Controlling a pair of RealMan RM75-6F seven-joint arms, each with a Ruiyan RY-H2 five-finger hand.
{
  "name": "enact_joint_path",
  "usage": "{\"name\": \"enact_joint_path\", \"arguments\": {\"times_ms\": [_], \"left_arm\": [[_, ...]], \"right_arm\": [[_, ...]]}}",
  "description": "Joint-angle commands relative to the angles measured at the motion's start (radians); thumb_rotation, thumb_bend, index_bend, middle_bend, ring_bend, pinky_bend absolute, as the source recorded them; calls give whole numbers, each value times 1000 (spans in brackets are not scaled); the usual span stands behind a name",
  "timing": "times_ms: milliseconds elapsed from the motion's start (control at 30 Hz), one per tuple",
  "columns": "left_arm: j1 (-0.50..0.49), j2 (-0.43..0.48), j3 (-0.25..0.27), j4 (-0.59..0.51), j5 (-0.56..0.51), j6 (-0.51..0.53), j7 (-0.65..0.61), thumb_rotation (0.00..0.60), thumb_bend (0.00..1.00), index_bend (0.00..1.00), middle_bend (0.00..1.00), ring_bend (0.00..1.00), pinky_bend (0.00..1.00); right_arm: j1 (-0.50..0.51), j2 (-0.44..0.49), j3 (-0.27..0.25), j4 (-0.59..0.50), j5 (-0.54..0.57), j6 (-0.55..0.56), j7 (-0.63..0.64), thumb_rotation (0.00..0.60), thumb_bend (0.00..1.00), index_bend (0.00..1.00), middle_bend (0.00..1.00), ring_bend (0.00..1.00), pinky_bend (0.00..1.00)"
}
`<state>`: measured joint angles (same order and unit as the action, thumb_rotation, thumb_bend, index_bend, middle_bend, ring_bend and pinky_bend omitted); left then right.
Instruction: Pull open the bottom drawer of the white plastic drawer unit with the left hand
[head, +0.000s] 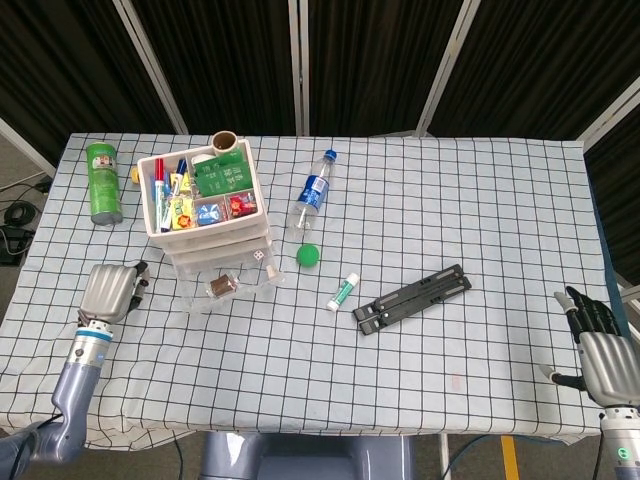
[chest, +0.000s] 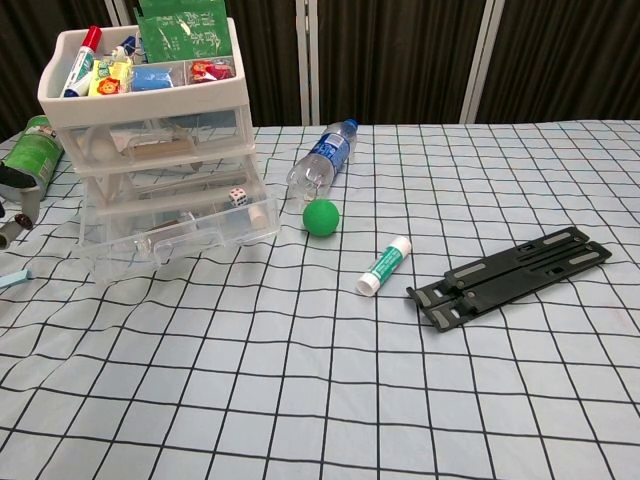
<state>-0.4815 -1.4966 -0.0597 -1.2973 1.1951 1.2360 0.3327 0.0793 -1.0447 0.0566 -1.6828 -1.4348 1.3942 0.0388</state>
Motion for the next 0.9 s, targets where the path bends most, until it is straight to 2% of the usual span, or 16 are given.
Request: {"name": "enact_joint_path", "arguments": {"times_ms": [33,333,433,533,633,733,800,900], "left_arm": [[1,-5,-11,-9,-10,-3,12,600,394,338,972,946,857],[26,10,-14,-26,21,27,-14,600,318,268,946,923,838],[48,20,-8,-39,62,72,-54,600,307,256,873,855,748],[88,30,5,-60,119,147,-131,600,292,198,707,727,614],[129,48,23,-90,153,197,-195,600,275,113,488,554,479],[164,59,37,-109,177,244,-235,600,265,28,253,355,347],[198,65,54,-128,191,282,-265,600,255,2,63,162,248],[237,86,76,-170,186,293,-284,600,248,0,0,11,136]], "right_arm": [[0,1,0,0,-1,1,1,600,19,0,0,0,0],[0,-1,-2,-1,-3,0,-5,600,18,0,0,0,0],[1,-4,-3,1,-2,-2,-11,600,18,0,0,0,0],[4,-7,-4,3,-7,-3,-17,600,18,0,0,0,0],[5,-9,-7,7,-24,2,-8,600,18,0,0,0,0],[5,-10,-7,14,-34,9,-3,600,19,0,0,0,0],[4,-13,-6,20,-35,14,-7,600,18,0,0,0,0],[2,-22,-1,26,-30,23,-18,600,18,0,0,0,0]]}}
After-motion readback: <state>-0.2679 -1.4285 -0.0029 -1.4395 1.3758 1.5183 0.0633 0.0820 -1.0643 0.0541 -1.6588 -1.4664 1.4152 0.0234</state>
